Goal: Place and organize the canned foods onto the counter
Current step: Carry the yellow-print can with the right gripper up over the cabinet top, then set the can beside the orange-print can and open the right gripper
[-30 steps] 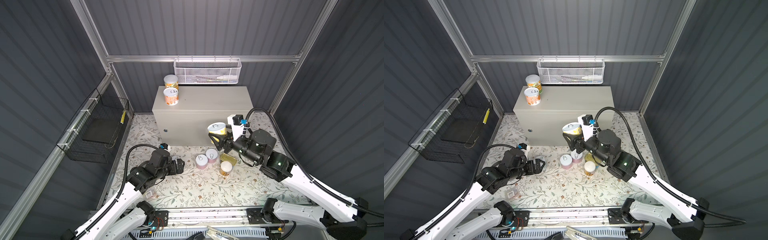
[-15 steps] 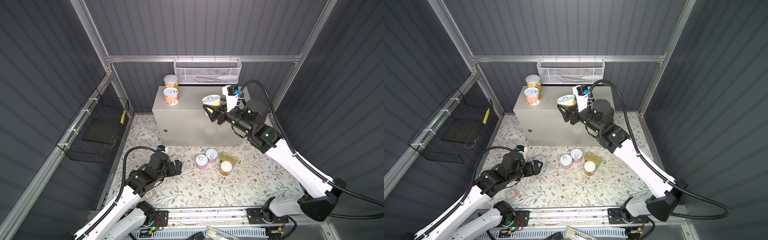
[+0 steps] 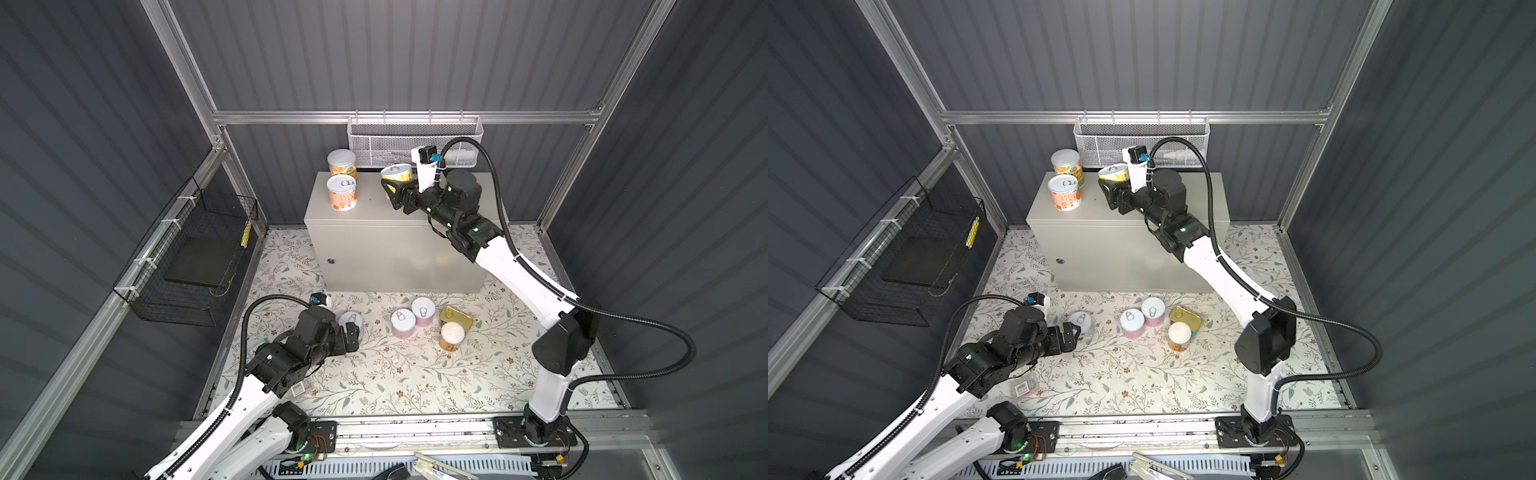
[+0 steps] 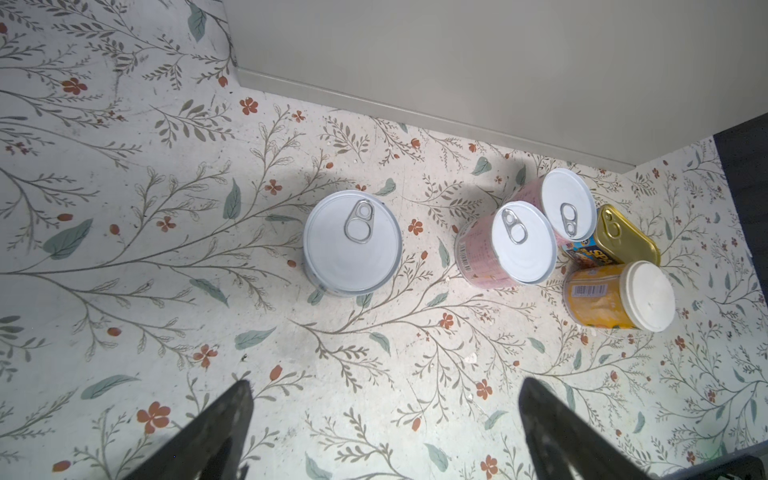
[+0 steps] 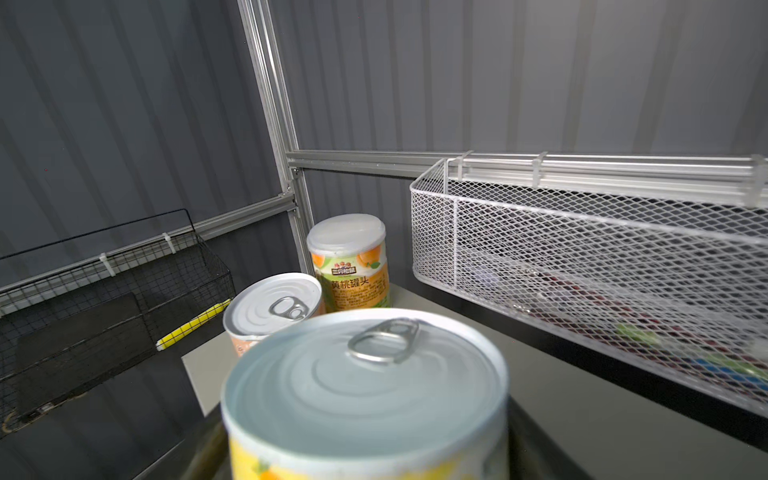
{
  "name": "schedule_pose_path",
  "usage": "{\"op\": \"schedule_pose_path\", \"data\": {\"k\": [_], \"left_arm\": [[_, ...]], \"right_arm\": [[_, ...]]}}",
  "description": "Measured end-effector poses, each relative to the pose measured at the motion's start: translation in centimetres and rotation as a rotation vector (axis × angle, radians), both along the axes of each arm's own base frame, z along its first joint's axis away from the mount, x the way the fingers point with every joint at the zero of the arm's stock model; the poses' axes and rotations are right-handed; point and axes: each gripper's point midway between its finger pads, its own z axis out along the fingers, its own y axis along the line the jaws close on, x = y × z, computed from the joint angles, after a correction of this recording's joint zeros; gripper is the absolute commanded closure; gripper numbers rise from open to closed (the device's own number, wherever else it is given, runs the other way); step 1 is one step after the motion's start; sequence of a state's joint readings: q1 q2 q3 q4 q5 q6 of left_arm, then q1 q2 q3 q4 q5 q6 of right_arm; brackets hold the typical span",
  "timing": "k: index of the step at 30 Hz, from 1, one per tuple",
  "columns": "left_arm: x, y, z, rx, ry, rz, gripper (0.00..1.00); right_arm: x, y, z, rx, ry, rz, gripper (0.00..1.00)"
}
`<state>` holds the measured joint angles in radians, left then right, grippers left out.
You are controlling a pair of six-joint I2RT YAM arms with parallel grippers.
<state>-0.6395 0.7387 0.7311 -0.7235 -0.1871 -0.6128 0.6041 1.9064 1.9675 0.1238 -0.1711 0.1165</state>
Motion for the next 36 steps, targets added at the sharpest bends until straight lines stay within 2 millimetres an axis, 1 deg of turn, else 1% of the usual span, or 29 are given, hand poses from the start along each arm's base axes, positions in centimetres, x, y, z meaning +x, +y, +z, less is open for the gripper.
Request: {"op": "schedule_pose_path", "data": {"k": [5,11,15,20,21,22,23,24,26,30,32,36], "left_arm": [[-0.3,0.3,-0.2,0.016,0.007,-0.002,0.00],[-0.6,0.7,-0.6,0.037,0.023,0.000,0.00],[-0.6,0.7,-0.6,0.045,0.024,-0.005,0.00],[-0.5,0.7,-1.1,0.065,0.038,-0.010,0.00],[-0.4,0.6,-1.2,0.068,0.042,-0.010,0.00],[-0.4,0.6,-1.3,0.072,0.046,-0.011,0.00],[-0.4,0.6,-1.4,0.075,0.050,-0.012,0.00],[-0.3,0.5,-1.5,0.078,0.055,-0.012,0.00],[-0.2,0.4,-1.9,0.086,0.069,-0.014,0.00],[-0.1,0.2,-2.2,0.094,0.085,-0.017,0.00],[-0.1,0.2,-2.2,0.093,0.085,-0.018,0.00],[0.0,0.1,-1.9,0.087,0.081,-0.023,0.00]], "right_arm": [[2.4,1.7,-1.7,-0.002,0.006,0.007,0.38],[4.3,3.0,-3.5,-0.002,0.004,0.007,0.37],[5.3,3.6,-4.1,-0.004,0.007,0.007,0.35],[6.0,4.2,-3.9,0.001,0.005,0.020,0.33],[6.2,4.3,-3.8,0.006,0.006,0.023,0.27],[6.3,4.3,-3.6,0.012,0.006,0.026,0.15],[6.4,4.3,-3.7,0.016,0.010,0.025,0.06],[6.5,4.2,-3.6,0.017,0.010,0.022,0.01],[6.5,4.0,-3.4,0.028,0.007,0.019,0.01],[5.7,2.9,-2.5,0.029,0.004,0.001,0.01],[5.0,2.1,-1.9,0.022,-0.001,-0.012,0.01],[2.4,-0.4,0.1,0.016,-0.022,-0.053,0.01]]}}
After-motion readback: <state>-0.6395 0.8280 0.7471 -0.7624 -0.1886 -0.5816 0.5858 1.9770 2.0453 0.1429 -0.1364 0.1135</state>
